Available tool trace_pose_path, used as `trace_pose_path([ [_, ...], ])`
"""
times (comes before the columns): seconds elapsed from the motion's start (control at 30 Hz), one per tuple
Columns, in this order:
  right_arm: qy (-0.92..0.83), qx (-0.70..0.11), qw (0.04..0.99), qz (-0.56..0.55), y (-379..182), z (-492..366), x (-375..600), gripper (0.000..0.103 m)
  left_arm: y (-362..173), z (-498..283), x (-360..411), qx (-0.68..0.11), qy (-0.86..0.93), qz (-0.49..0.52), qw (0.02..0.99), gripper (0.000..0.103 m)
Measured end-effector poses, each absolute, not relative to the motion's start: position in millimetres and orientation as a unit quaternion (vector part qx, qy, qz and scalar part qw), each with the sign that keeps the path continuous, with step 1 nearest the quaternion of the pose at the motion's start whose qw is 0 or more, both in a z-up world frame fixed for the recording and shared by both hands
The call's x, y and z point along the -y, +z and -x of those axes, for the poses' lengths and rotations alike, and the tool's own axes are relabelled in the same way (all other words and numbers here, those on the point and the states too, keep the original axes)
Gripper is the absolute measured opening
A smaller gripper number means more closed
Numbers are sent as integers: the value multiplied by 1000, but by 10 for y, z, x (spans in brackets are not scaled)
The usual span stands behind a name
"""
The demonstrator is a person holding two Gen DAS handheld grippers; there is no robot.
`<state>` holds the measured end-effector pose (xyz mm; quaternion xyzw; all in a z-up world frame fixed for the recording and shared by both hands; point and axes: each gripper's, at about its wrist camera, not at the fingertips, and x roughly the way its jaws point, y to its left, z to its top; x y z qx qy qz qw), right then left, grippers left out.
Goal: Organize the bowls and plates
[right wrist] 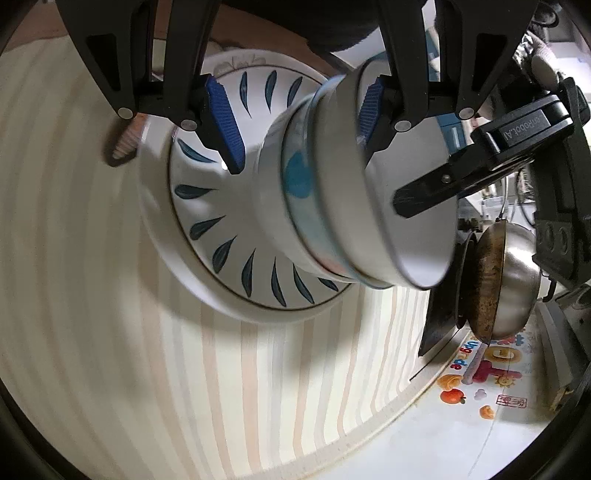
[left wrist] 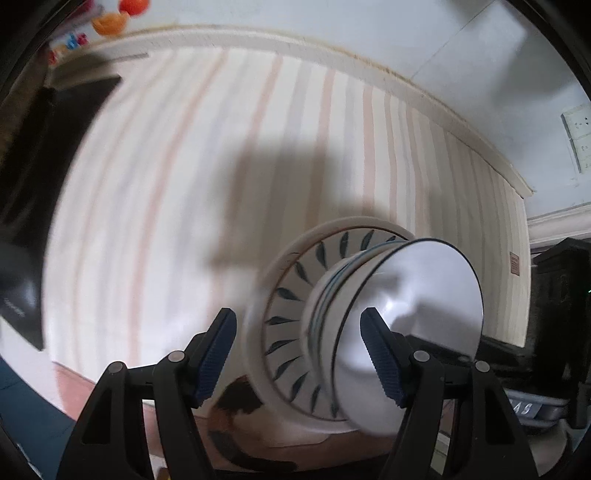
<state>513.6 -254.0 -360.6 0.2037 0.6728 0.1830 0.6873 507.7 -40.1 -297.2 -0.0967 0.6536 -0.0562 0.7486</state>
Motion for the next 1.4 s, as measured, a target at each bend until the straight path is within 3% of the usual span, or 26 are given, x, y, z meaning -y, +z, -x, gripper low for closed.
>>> trace_pose_path([
  [0.23,128,-643,739,-157,-3140,-4886,2524,62,-2623,-4786,356,-620,-41,50,782,68],
  [0.27,116,-637,748,-148,-3065,-4831,2522,63,-2582,-4759,356,-615,-42,51,785,68],
  [0.3,108,-632,754,-140,-3008,-4791,2523,70,-2530,-4708,348,-609,-43,49,791,69],
  [0.33,97,-620,767,-130,-2915,-4722,2524,83,-2465,-4652,340,-600,-43,44,798,74],
  [0.37,89,-610,777,-124,-2843,-4669,2523,87,-2407,-4617,349,-593,-42,38,803,85],
  [0.43,68,-594,793,-113,-2695,-4541,2535,90,-2285,-4529,369,-575,-41,25,817,94],
  [0.53,49,-578,808,-101,-2501,-4384,2521,94,-2115,-4413,372,-551,-43,24,833,96],
  [0.73,16,-514,855,-70,-2086,-4000,2532,97,-1698,-4133,438,-494,-38,15,869,102],
  [1.0,4,-442,896,-51,-1521,-3392,2592,100,-1198,-3635,513,-419,-31,31,907,103],
  [1.4,-21,-359,932,-32,-824,-2165,2534,102,-788,-2597,609,-396,-33,7,918,103],
])
